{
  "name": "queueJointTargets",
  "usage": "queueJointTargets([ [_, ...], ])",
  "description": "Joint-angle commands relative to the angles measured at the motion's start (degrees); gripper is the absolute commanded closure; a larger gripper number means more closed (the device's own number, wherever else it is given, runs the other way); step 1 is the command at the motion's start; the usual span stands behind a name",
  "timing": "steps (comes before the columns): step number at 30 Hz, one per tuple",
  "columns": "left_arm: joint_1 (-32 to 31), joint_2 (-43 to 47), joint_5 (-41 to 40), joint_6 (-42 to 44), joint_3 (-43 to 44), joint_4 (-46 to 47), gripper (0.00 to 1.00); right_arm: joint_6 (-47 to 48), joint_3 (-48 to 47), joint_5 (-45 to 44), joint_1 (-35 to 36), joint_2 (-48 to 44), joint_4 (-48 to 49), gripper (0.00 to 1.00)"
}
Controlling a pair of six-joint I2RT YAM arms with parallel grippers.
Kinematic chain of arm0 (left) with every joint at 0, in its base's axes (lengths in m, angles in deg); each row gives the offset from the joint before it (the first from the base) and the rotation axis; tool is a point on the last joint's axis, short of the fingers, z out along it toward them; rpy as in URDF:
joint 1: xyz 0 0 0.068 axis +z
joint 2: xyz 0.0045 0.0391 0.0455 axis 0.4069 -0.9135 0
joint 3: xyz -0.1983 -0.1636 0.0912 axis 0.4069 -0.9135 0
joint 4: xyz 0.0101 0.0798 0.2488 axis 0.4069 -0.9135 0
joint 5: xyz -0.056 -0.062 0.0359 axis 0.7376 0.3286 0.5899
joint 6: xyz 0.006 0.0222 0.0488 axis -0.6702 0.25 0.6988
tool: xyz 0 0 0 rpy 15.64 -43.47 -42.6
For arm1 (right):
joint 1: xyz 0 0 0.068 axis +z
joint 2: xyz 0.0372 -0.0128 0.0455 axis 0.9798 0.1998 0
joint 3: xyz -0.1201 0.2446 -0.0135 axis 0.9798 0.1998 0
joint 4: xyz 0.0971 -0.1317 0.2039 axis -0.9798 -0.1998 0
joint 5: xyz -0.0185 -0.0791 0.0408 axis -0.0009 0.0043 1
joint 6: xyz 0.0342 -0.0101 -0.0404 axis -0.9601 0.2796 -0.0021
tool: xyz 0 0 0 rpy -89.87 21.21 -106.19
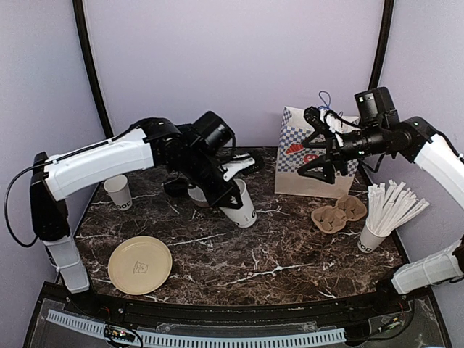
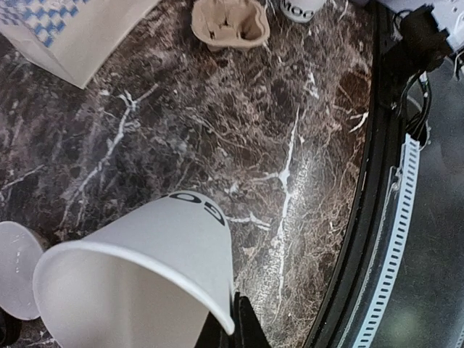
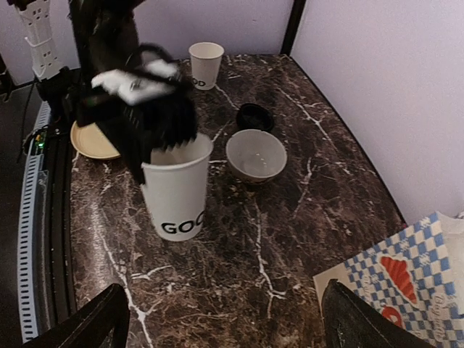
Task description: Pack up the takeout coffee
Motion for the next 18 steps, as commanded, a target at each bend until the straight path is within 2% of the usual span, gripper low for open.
queueJointTargets([
  [1,-4.71,-6.3,-5.5,3.56,7.45,-10.22,0.97,-1.35,-5.0,-11.24,-1.66,-1.4,0.75,0.07],
  [5,-6.64,-12.15,-8.67,4.7,9.67,-10.76,0.96,-3.16,-5.32,-9.99,-2.16,-2.4,0.87,0.06],
  [12,-7.44,-16.07,-13.57,5.94,9.13,-10.31,0.96,-5.51,-4.55,-15.2,-3.01,-2.91,3.67,0.04],
  [18,-7.91,-17.53,-13.51,6.79,8.96,-10.05,0.95,-6.77,-2.91,-15.5,-3.86,-2.46,5.89,0.04],
])
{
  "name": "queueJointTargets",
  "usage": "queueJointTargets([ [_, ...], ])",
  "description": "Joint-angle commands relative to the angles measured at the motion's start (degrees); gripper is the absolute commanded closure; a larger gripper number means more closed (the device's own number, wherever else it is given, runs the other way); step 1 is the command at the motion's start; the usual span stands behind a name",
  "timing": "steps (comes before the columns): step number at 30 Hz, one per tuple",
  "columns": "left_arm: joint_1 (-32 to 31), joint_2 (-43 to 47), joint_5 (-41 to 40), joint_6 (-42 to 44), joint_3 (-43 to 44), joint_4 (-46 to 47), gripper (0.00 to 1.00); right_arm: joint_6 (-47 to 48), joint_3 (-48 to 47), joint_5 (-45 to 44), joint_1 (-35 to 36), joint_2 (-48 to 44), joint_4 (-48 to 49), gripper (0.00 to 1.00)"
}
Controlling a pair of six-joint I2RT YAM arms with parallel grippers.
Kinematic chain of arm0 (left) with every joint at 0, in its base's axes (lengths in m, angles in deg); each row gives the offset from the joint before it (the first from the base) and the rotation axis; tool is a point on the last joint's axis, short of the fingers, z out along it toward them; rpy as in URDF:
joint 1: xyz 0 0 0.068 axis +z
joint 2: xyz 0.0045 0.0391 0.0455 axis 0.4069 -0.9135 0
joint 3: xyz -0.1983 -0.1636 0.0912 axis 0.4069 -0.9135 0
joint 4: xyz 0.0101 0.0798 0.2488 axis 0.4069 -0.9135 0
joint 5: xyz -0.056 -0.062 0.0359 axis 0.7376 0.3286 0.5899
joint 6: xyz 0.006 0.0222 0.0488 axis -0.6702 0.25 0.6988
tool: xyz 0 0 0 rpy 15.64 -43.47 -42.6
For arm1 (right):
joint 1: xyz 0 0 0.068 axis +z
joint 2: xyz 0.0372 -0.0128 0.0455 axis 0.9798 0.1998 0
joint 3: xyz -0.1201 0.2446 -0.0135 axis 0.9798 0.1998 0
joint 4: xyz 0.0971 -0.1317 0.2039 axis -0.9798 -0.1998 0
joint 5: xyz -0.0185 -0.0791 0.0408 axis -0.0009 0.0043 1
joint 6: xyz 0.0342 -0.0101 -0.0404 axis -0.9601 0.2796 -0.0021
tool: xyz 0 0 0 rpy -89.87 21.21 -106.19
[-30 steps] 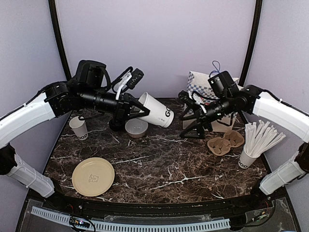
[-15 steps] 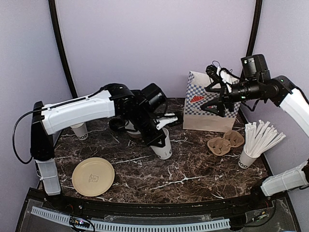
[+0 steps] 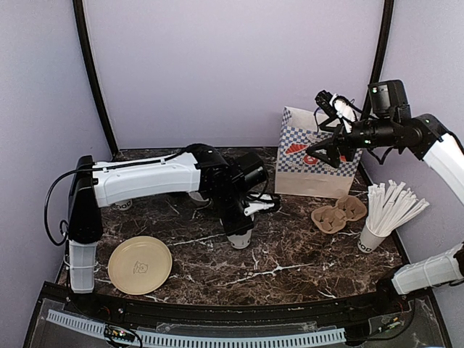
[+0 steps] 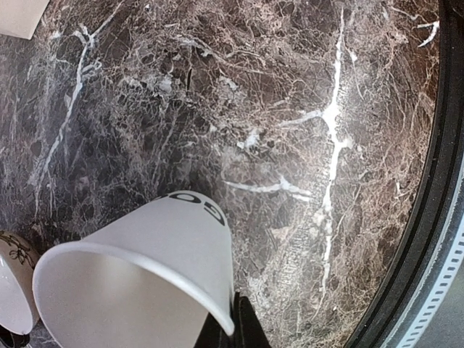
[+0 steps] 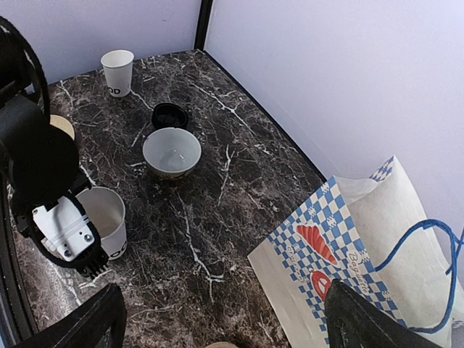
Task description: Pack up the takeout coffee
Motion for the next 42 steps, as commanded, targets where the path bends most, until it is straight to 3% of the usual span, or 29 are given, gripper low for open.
queueJointTargets([
  [1,-0.62,0.18,-0.83,1.61,1.21,-1.39,0.94,-2.05,1.1,-1.32,-0.77,-0.34,4.07,0.04],
  [5,-0.73,0.03,0.13,2.32,0.14,-0.83,0.93,-1.92,1.25,-1.71,-1.03,0.25,4.73,0.04],
  [12,-1.19,-0.28,-0.64,2.52,2.13,-3.54,0.61,-1.59,0.5,-1.57,-1.33,0.76,4.77,0.03],
  [17,-1.44,2.35,-3.58,2.25,7.42,-7.72,0.57,-2.86,0.9,-0.22,-1.78,0.59,5.29,0.02],
  [20,-0.8,6.54,-5.52,1.27,7.78,-5.57,0.54,-7.74,8.3,6.78,-2.63,-0.05,11.12,0.03],
  [23,3.66,9.47,-7.64,-2.4,8.85,-4.6,0.52,-7.3,18.04,14.51,-2.81,-0.12,16.44,0.09],
  [30,20.19,11.12,-18.24,-19.45,2.4,-4.63,0.53,-5.7,26.06,16.28,-2.9,-0.17,23.61,0.23],
  [35,28.95,12.08,-11.58,-16.93,-7.13,4.2,0.56,-4.88,26.04,16.93,-2.9,0.3,24.25,0.28],
  [39,32.88,9.01,-6.76,-12.23,-7.17,4.02,0.62,-3.6,29.37,17.42,-2.9,-0.25,25.58,0.28],
  [42,33.6,5.81,-6.66,-5.63,-6.65,1.35,0.59,-2.32,30.43,17.53,-2.81,-0.74,25.37,0.28],
])
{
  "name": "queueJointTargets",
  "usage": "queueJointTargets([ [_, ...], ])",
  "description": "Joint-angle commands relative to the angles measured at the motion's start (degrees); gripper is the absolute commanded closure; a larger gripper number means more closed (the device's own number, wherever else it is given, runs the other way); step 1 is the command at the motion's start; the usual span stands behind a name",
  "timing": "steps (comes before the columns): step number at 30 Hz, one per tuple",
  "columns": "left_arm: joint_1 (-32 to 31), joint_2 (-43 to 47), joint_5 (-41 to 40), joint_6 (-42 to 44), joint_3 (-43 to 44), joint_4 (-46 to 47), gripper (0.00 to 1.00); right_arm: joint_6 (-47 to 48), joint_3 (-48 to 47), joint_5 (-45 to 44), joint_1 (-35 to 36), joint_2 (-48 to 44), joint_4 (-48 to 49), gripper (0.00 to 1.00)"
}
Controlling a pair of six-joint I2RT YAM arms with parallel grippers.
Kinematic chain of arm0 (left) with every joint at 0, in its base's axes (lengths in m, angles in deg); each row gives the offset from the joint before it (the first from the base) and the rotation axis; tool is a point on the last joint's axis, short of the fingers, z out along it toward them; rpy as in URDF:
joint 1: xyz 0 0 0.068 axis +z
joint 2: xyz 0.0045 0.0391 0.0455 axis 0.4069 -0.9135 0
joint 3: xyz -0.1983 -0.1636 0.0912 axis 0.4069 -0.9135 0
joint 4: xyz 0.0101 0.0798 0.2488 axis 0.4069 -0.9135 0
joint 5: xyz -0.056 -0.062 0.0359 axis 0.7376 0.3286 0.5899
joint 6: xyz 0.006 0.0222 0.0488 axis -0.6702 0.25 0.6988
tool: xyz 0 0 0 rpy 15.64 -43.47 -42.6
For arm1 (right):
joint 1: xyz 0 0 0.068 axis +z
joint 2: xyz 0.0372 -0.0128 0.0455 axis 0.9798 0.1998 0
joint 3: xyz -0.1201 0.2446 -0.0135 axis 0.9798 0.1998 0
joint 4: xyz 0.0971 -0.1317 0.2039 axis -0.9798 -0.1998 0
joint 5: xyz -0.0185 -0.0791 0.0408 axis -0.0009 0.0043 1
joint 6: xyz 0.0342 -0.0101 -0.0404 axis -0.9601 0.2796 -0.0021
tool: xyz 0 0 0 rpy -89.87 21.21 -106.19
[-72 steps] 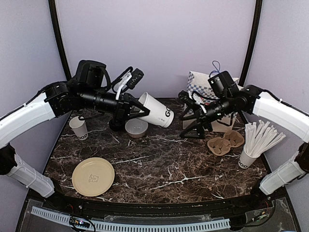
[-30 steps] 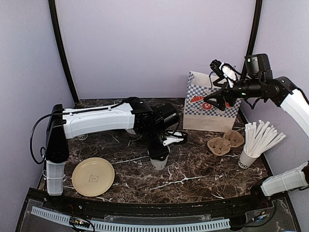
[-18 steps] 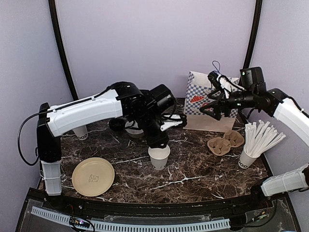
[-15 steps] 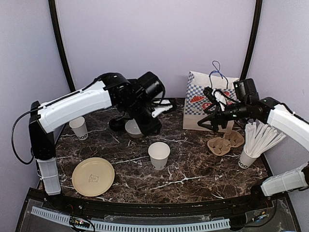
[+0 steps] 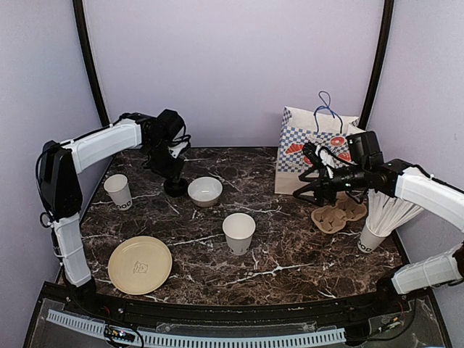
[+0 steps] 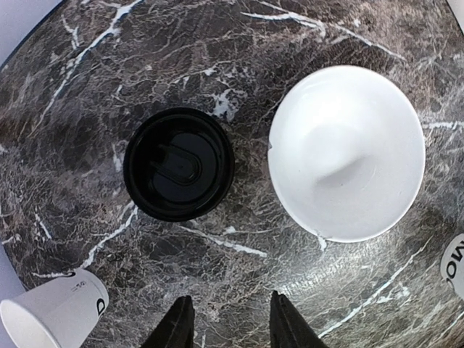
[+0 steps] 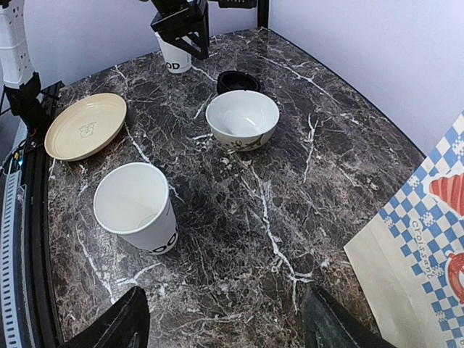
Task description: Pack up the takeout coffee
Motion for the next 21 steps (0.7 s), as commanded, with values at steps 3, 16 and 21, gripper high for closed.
queueJointTargets([
  [3,0.71,-3.13,0.14,12.43,-1.91,0.3,0.53,2.38,1.73,0.83,-0.12,-1.37,1.94,0.28],
  [16,1.16,-9.02,-5.45,16.78,-0.78,6.87,0.49,3.68,2.31,0.38,-0.12,-0.59,1.27,0.27],
  [21,1.56,-9.98,-5.38,18.58,0.06,8.82,0.51,3.57,2.25,0.17,-0.1,0.27,1.53,0.27],
])
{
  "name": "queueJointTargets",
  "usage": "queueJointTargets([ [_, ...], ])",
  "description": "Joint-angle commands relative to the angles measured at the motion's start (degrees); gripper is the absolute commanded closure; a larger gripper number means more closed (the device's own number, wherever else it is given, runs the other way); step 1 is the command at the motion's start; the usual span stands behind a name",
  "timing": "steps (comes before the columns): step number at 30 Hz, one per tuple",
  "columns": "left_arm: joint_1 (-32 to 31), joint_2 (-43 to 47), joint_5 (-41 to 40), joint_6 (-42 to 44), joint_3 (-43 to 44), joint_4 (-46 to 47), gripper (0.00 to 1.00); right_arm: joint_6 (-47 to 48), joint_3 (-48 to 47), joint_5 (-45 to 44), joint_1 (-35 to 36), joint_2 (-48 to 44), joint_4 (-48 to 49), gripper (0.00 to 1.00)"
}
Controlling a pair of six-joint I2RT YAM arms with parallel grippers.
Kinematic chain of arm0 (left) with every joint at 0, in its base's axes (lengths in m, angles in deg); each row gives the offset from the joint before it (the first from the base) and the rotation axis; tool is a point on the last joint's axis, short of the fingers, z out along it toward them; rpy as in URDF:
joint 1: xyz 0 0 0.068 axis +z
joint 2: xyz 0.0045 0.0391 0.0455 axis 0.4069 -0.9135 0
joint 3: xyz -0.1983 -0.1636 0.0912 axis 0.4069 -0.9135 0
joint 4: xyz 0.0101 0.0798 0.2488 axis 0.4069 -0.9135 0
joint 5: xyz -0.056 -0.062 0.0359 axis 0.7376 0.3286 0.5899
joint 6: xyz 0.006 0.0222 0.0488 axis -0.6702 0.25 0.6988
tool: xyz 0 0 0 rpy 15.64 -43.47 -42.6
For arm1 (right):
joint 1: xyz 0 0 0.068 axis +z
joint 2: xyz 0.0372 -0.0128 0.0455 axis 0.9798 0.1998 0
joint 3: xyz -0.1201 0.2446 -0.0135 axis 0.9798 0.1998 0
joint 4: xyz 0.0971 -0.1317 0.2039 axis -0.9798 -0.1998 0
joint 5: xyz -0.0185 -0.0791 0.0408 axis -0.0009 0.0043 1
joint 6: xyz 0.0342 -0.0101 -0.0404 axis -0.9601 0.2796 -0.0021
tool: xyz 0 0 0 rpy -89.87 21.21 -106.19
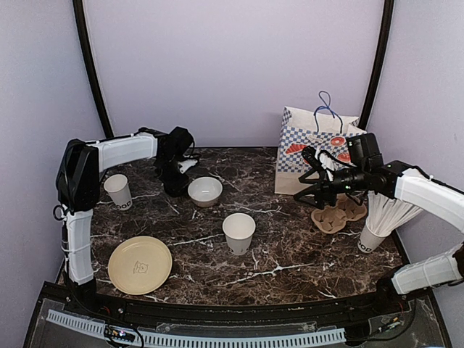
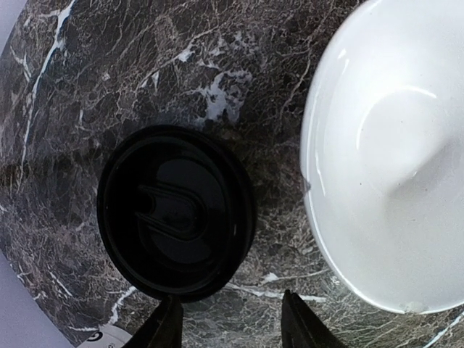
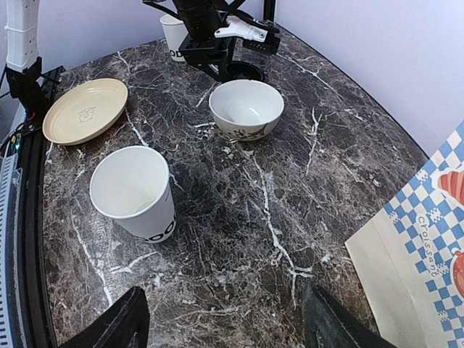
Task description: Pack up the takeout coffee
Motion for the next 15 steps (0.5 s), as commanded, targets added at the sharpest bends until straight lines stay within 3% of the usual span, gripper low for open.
queueJointTargets([
  [1,0.73,-0.41,-0.31,3.02,1.87,1.94,0.52,0.17,0.46,0.03,-0.11,0.48,1.41,0.27],
  [15,1.55,-5.3,3.37,2.68,6.29,0.15,0.69,0.19,0.61,-1.79,-0.1,1.86,1.98,0.27],
])
